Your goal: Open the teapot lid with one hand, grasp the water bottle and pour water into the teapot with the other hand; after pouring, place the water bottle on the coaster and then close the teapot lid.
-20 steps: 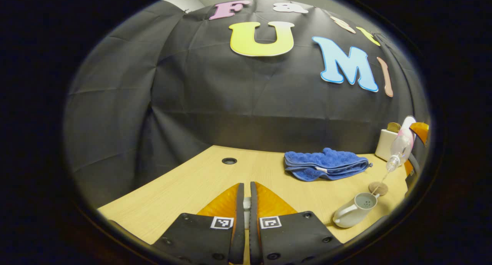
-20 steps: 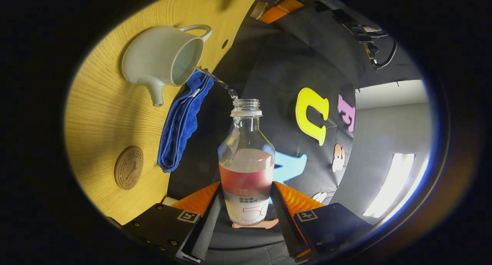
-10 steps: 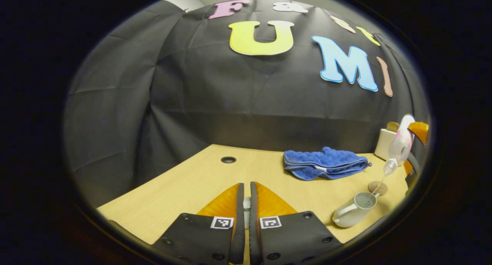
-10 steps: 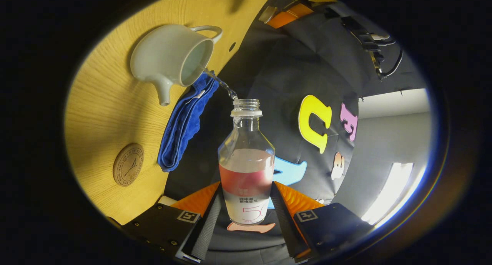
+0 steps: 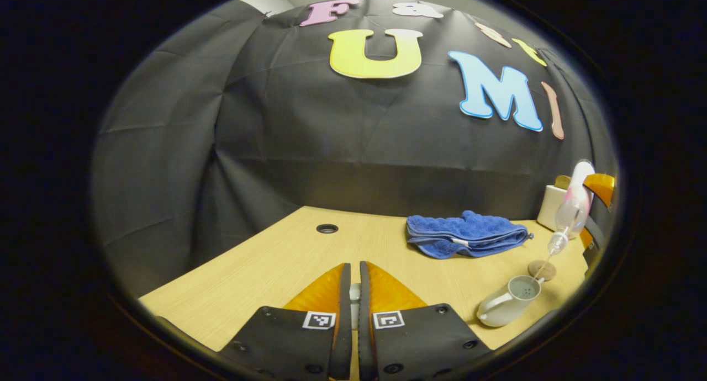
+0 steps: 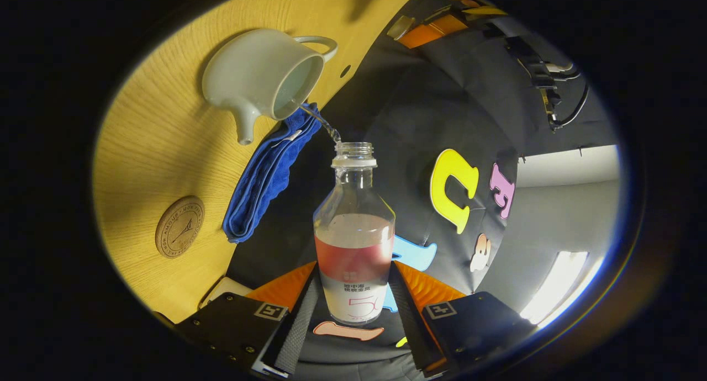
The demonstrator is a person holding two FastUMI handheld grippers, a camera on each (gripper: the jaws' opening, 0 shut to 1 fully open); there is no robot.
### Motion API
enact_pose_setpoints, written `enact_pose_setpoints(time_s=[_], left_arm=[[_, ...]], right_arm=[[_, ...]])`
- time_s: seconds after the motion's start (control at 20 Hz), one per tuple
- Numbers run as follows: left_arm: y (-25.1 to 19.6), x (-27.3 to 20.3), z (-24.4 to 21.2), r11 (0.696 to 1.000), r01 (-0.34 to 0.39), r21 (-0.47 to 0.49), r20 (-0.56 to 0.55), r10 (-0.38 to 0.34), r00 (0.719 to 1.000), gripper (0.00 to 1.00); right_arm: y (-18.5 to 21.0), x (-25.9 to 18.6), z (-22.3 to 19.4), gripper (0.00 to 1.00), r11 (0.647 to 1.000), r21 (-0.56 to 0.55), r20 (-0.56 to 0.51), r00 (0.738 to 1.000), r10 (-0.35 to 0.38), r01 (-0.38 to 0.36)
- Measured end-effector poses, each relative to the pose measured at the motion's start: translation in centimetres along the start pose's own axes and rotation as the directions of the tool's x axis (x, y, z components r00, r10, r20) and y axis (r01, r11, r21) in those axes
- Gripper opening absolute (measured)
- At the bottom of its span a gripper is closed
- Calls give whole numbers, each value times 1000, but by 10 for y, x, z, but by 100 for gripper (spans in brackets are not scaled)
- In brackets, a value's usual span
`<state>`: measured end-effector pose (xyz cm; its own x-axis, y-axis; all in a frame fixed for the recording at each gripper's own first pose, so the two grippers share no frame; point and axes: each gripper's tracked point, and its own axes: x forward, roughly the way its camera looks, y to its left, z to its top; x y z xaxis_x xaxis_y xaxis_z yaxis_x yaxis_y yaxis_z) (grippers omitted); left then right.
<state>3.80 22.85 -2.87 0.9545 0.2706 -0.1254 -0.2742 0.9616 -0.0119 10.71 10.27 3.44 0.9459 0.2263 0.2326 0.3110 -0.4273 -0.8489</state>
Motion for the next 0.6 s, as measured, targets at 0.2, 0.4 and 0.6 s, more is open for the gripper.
enact_pose_setpoints(time_s=[0.2, 0.4, 0.6], left_arm=[[-1, 0, 0, 1000, 4, -2, -3, -4, 1000, 12], [-2, 0, -2, 1000, 7, -3, -7, -7, 1000, 11], [-3, 0, -2, 1000, 10, -4, -9, -10, 1000, 12]], right_arm=[[-5, 0, 5, 75, 1000, -22, 14, 1000, -14, 15], [-1, 0, 12, 75, 999, -40, 37, 999, -1, 2], [1, -3, 18, 75, 998, -57, 55, 998, -4, 7]])
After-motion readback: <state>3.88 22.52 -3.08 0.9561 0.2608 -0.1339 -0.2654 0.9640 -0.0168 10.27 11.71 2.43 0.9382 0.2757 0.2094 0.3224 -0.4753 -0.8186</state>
